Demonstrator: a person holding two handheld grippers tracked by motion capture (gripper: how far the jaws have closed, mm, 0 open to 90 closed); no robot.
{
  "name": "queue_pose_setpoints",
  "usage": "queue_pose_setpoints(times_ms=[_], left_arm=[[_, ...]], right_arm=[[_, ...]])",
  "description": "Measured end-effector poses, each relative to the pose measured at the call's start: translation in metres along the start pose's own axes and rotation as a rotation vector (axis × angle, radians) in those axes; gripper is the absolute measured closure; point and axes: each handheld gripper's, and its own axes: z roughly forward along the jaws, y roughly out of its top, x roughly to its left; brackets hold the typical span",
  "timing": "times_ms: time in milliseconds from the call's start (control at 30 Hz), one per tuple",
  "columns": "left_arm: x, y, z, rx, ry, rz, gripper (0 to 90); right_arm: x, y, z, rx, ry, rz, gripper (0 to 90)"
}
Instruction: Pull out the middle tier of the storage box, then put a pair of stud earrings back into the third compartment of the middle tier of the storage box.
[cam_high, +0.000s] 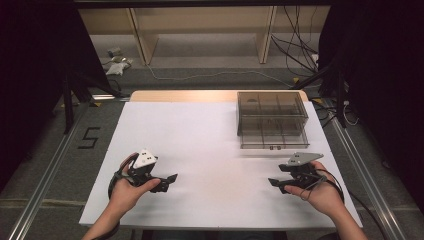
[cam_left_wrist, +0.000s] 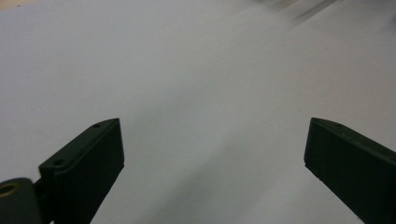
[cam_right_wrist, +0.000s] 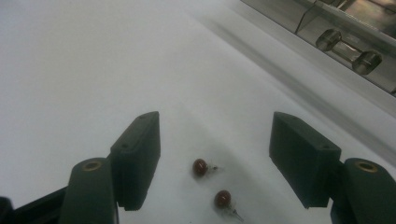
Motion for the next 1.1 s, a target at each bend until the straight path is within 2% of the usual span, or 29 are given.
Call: queue_pose_setpoints(times_ms=[167, 333, 500, 633, 733, 900, 1100], left_arm=[[0.0, 0.001, 0.001, -0.002, -0.006, -0.005, 5.0], [0.001, 0.0, 0.001, -0.009, -0.016, -0.006, 5.0], [0.0, 0.002, 0.0, -0.009, -0.011, -0.002, 5.0], [-0.002, 0.002, 0.001, -0.005, -0.009, 0.005, 4.9], [-0.002, 0.002, 0.001, -0.004, -0.008, 0.004, 4.9], [-0.001, 0.001, 0.002, -0.001, -0.009, 0.002, 5.0], [0.0, 0.002, 0.003, 0.001, -0.011, 0.001, 5.0]], right_arm=[[-0.001, 0.0, 0.0, -0.007, 0.007, 0.003, 35.7], [-0.003, 0.001, 0.002, 0.006, 0.03, -0.01, 41.8], [-0.003, 0.001, 0.002, 0.016, 0.05, -0.047, 47.5], [-0.006, -0.005, 0.001, 0.034, 0.064, -0.091, 48.5], [-0.01, -0.01, 0.001, 0.053, 0.063, -0.129, 47.7], [-0.016, -0.009, 0.006, 0.072, 0.043, -0.164, 48.8], [-0.018, -0.01, 0.013, 0.109, 0.061, -0.197, 51.4]])
